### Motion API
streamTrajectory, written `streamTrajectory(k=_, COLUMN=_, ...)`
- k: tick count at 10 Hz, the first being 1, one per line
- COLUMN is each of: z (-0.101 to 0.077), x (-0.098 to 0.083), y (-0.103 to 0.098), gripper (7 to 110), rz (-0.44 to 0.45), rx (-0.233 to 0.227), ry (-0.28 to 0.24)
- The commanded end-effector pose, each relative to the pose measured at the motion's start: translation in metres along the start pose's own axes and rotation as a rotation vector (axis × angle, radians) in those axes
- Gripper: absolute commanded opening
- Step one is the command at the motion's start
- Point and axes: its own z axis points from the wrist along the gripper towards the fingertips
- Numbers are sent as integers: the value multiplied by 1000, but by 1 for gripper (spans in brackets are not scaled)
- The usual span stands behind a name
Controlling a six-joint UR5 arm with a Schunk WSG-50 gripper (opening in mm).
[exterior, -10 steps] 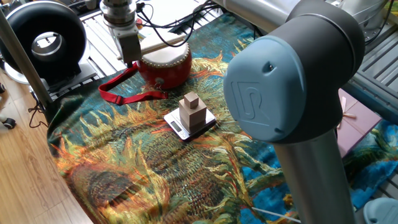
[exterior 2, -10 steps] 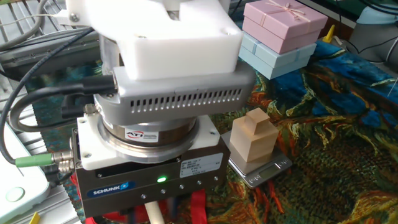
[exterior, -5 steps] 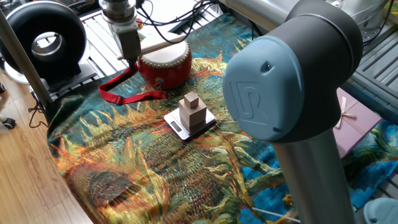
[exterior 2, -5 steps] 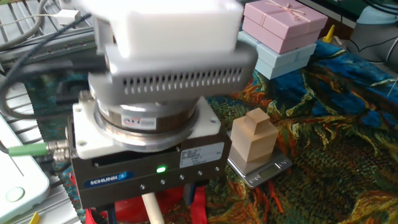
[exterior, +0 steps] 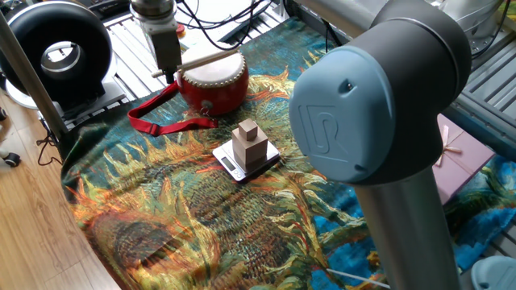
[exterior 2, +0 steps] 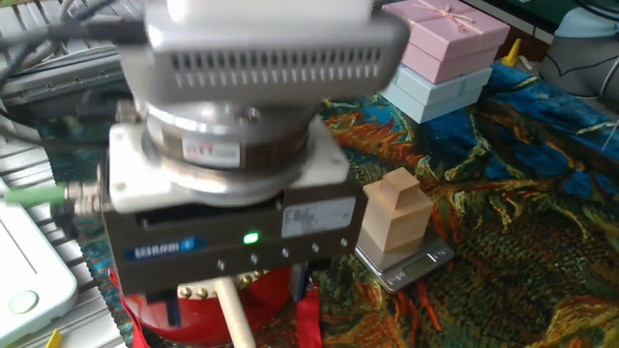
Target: Play the drum
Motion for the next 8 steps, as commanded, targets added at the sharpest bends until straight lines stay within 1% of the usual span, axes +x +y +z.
streamTrajectory(k=1, z=-23, x=18, y=5, gripper=66, rz=179, rx=-5, ry=39)
streamTrajectory(k=3, z=-32, x=31, y=5, gripper=66, rz=300, rx=13, ry=76)
streamTrajectory(k=5, z=-34, x=33, y=10, gripper=66, rz=465, rx=-2, ry=81)
streamTrajectory(k=6, z=-34, x=33, y=8, gripper=44, rz=529, rx=5, ry=77)
streamTrajectory(k=7, z=-34, x=34, y=6, gripper=44, rz=585, rx=11, ry=78)
streamTrajectory(k=8, z=-35, x=38, y=4, gripper=44, rz=646, rx=23, ry=90)
